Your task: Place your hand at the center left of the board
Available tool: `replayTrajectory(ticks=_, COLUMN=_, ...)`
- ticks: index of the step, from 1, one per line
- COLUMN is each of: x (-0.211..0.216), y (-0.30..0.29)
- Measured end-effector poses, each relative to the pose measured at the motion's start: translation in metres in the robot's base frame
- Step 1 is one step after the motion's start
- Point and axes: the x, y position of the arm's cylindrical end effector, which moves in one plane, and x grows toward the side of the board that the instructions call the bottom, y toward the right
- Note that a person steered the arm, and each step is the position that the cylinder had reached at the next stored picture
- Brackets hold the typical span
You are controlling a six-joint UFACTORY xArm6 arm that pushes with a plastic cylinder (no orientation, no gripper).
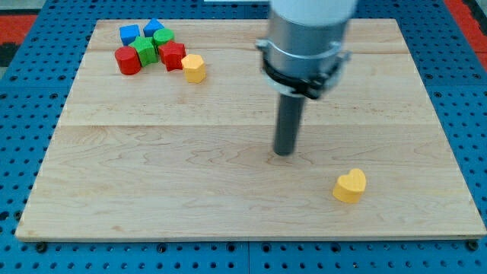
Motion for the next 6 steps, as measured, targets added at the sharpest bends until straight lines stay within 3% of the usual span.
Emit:
replayTrajectory(ticks=3, x=-0.04, y=-0.184)
replayTrajectory(ticks=6, x=-0.132, y=-0.316)
